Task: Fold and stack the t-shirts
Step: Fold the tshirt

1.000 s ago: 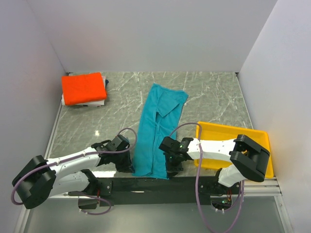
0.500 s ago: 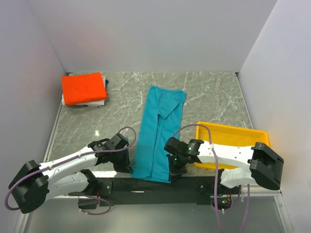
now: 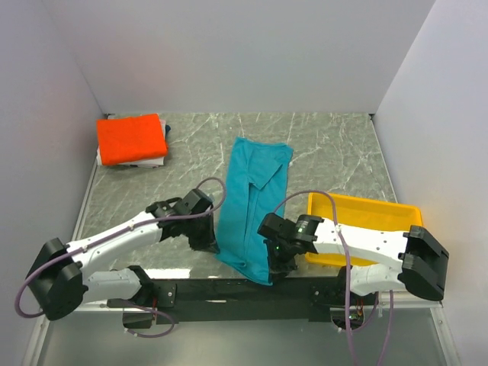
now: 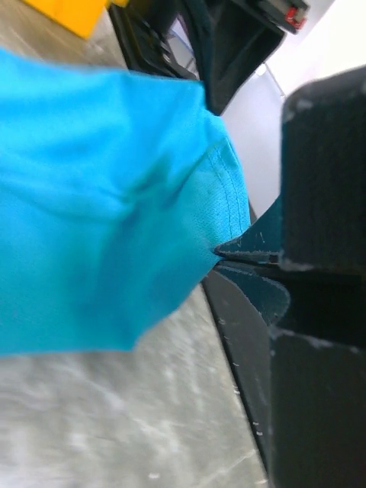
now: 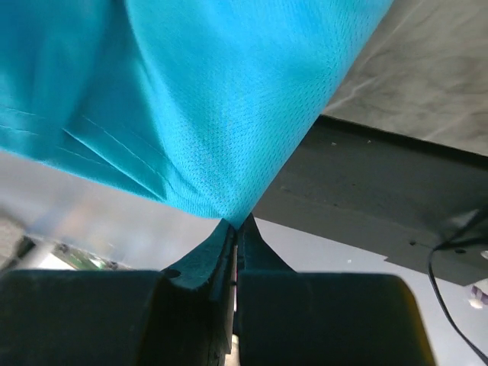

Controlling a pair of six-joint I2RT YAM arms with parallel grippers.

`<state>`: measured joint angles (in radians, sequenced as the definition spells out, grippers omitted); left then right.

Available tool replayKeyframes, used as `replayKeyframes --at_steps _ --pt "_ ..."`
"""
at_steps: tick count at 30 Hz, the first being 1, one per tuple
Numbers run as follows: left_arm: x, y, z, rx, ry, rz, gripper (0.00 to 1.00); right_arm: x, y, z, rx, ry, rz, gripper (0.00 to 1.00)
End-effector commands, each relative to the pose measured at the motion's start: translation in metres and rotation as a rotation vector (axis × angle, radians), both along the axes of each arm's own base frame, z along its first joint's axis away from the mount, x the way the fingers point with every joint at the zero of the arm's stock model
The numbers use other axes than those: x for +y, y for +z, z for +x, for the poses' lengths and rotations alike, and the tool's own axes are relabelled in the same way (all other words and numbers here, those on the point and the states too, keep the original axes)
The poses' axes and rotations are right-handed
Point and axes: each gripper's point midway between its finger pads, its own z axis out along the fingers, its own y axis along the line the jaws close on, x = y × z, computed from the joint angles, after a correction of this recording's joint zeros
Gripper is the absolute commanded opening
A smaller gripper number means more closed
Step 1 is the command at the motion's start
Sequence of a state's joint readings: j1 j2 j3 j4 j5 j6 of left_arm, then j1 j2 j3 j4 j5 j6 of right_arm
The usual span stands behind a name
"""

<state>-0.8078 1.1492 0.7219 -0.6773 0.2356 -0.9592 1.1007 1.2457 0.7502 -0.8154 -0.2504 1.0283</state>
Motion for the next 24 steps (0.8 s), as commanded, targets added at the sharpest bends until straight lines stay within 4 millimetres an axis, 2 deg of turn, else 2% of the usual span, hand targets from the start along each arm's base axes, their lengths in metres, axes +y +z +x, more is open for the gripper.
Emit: replayKeyframes --at_steps 1,5,6,10,14,16,18,19,24 --pt "-0.008 0.015 0.029 -0.095 -0.02 0.013 0.0 -0.013 0.015 0.033 -0.108 -0.063 -0.058 0.0" --pt "-0.015 0.017 0.054 -0.116 -0.016 0.027 0.0 -0.017 0.024 0.067 -0.165 -0.088 -0.054 0.0" --pt "-0.019 0.024 0.065 -0.136 -0.002 0.003 0.0 -0.02 0.023 0.078 -0.167 -0.111 -0.068 0.0" --pt "-0.026 0.025 0.095 -0.155 0.017 -0.003 0.0 -0.014 0.031 0.112 -0.212 -0.112 -0.07 0.0" --pt "-0.029 0.031 0.128 -0.191 0.05 -0.013 0.0 -0.012 0.03 0.138 -0.232 -0.093 -0.112 0.0" --pt "-0.031 0.027 0.139 -0.191 0.048 -0.014 0.0 -0.013 0.033 0.15 -0.244 -0.1 -0.122 0.0" --pt "-0.032 0.032 0.155 -0.206 0.064 -0.032 0.0 -0.015 0.031 0.16 -0.25 -0.093 -0.144 0.0" --pt "-0.033 0.027 0.161 -0.196 0.061 -0.026 0.0 -0.015 0.035 0.167 -0.26 -0.097 -0.142 0.0" --pt "-0.034 0.036 0.198 -0.232 0.072 -0.041 0.0 -0.027 0.033 0.196 -0.271 -0.113 -0.174 0.0"
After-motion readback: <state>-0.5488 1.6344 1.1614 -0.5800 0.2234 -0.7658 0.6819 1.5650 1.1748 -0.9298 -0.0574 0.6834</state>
